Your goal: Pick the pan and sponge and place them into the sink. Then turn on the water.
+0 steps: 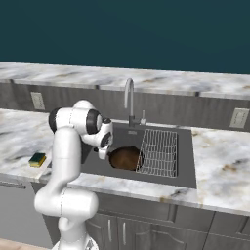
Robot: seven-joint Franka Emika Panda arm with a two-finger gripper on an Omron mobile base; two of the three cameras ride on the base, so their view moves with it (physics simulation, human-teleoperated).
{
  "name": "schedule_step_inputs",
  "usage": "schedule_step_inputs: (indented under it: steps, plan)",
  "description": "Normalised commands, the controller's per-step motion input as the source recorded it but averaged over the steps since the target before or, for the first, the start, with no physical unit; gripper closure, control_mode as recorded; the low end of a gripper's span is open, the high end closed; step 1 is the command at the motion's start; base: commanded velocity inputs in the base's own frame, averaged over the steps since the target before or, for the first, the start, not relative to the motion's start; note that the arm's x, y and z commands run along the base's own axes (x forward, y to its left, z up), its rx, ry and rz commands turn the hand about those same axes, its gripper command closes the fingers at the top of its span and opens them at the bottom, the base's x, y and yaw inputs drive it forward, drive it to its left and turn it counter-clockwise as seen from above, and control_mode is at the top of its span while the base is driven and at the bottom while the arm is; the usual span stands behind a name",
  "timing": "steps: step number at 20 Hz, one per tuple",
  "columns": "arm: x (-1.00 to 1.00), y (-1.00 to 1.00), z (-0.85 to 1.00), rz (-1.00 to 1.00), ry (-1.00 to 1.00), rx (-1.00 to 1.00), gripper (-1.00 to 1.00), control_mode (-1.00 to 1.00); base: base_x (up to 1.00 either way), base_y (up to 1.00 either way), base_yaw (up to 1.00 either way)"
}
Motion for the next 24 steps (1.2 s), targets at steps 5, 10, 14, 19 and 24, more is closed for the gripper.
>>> schedule_step_inputs:
  steps: [5,10,14,19,24]
  plan:
    - [-0.33,0.1,0.57,0.0,-0.06,0.0,-1.0,-1.0,0.0,0.0,0.0]
    - [-0.28,0.18,0.67,0.02,-0.04,0.0,-1.0,-1.0,0.0,0.0,0.0]
    - [-0.09,0.09,0.76,0.17,0.0,-0.04,-1.0,-1.0,0.0,0.0,0.0]
    - [-0.12,0.04,0.7,0.31,0.0,-0.08,-1.0,-1.0,0.0,0.0,0.0]
    - [-0.36,0.0,0.59,0.43,-0.02,-0.09,-1.0,-1.0,0.0,0.0,0.0]
